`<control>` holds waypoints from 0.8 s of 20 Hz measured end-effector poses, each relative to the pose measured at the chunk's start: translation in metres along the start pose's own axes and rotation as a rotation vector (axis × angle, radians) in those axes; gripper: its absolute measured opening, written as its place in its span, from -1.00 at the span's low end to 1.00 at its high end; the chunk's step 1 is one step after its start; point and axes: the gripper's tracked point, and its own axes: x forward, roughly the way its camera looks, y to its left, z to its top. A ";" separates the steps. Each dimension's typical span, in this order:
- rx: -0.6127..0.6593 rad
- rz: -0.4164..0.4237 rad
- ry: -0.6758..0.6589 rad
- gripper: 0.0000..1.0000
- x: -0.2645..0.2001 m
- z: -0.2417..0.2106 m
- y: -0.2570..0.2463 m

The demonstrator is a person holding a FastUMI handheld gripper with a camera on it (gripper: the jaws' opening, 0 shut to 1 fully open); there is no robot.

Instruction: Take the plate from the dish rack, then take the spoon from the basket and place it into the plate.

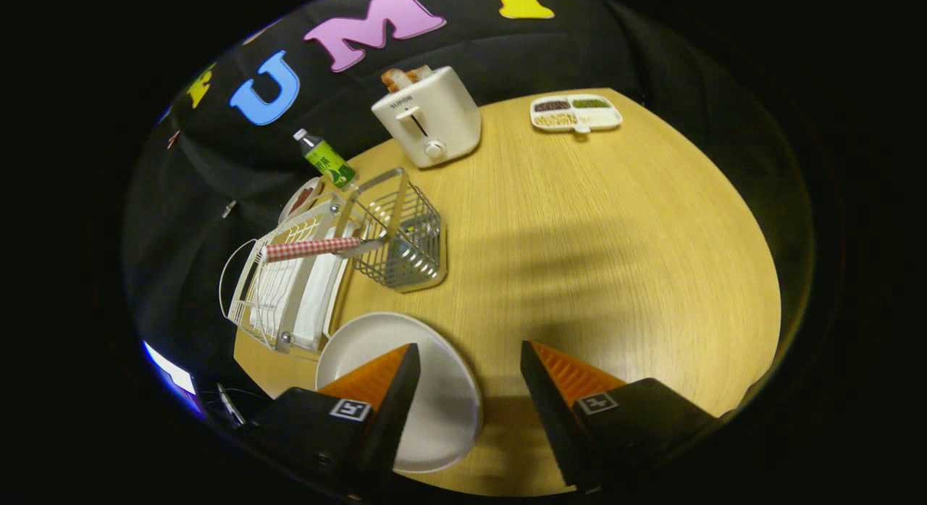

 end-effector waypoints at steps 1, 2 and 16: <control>-0.046 0.014 -0.047 0.91 -0.006 0.012 0.009; -0.097 0.030 -0.096 0.96 -0.010 0.023 0.019; -0.549 0.173 -0.303 0.97 0.019 0.070 0.121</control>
